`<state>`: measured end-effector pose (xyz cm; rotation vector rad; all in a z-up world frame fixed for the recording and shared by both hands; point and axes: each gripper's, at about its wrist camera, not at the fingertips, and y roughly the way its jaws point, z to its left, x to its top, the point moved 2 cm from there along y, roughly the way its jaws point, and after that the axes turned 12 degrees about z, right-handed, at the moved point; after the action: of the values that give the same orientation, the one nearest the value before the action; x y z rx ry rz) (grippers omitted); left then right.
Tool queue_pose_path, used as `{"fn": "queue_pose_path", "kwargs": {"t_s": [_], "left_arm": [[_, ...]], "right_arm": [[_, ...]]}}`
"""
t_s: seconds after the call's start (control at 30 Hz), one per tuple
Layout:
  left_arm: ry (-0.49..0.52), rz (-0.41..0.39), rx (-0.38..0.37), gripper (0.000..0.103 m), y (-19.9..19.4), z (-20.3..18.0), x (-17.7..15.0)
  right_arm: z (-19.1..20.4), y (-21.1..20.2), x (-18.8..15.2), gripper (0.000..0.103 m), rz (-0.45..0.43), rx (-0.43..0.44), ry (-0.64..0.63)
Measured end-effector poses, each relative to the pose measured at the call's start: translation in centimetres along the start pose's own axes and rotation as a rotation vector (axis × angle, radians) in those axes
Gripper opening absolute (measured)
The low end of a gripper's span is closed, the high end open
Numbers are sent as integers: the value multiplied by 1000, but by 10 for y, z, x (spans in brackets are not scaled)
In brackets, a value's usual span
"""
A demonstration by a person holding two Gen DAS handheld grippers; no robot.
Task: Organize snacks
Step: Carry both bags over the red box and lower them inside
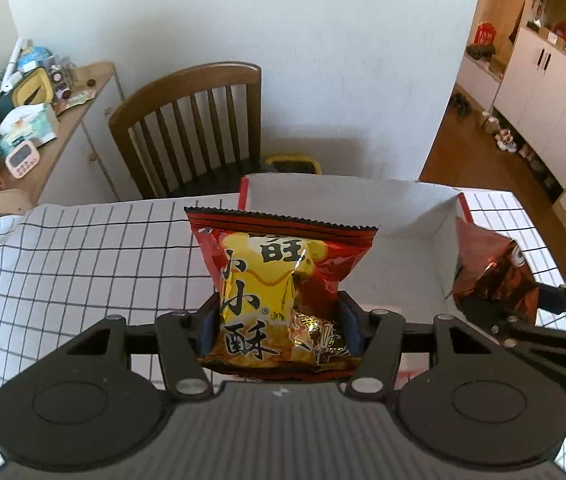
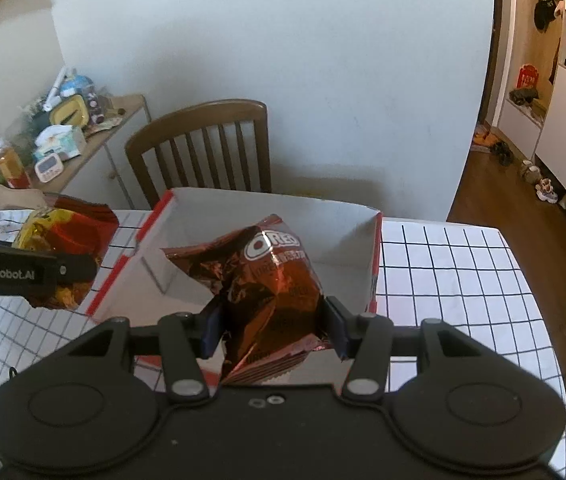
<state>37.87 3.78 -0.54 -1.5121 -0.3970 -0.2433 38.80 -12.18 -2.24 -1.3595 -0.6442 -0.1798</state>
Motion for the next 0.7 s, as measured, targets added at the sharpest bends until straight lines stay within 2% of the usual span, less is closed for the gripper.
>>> {"fn": "queue_pose_path", "kwargs": {"t_s": [0.3, 0.7], "left_arm": [[59, 86, 49, 58, 59, -22, 17], [101, 209, 89, 58, 117, -34, 7]], "right_arm": [[-3, 55, 6, 51, 103, -20, -33], [1, 93, -5, 52, 212, -40, -93]]}}
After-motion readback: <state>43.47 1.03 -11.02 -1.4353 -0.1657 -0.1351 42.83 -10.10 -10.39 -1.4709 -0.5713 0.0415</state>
